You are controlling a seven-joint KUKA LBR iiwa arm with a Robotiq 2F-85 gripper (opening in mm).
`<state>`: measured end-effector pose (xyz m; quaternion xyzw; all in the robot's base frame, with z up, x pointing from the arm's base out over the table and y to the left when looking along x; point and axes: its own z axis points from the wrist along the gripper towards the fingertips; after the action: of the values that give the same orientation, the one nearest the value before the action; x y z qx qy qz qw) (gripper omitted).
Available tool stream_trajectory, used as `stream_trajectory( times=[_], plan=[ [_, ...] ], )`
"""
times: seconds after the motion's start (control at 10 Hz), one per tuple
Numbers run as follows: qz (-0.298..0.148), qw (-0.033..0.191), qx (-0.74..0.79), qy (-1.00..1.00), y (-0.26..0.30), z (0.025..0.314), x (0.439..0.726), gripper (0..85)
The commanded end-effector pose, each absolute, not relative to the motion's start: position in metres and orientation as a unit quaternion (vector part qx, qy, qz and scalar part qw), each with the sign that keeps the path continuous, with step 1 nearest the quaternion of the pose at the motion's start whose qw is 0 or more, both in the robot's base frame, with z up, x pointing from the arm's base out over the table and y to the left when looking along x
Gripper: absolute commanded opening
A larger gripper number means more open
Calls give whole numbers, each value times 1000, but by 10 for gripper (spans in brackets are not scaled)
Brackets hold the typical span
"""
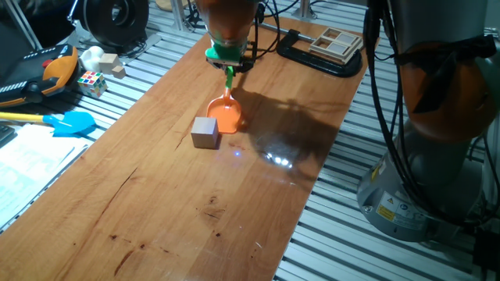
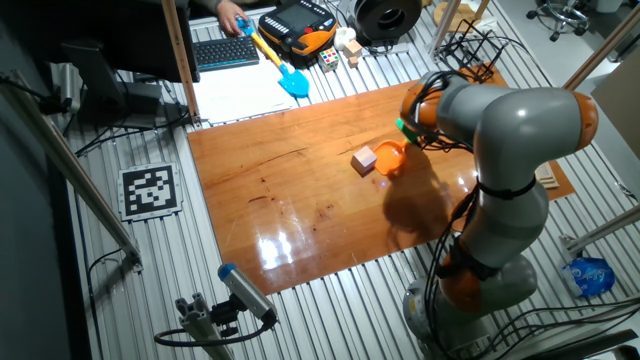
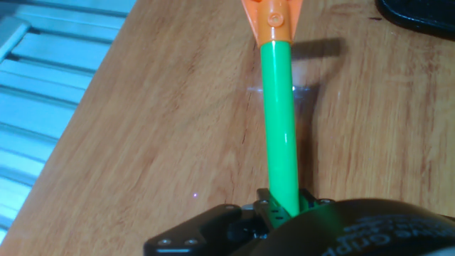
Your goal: Use a shovel to scoop up an object
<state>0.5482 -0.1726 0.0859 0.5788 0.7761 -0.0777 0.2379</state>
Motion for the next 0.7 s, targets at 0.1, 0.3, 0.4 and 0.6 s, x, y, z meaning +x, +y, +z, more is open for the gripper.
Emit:
stream_trajectory(
  times=[0.1, 0.3, 0.4, 0.6],
  plan=[
    [-78, 243, 578, 775, -173, 87, 547, 0],
    [-76, 243, 582, 772, -171, 86, 547, 0],
    [-76, 244, 583, 772, -170, 86, 547, 0],
    [-75, 246, 583, 771, -169, 86, 547, 0]
  ],
)
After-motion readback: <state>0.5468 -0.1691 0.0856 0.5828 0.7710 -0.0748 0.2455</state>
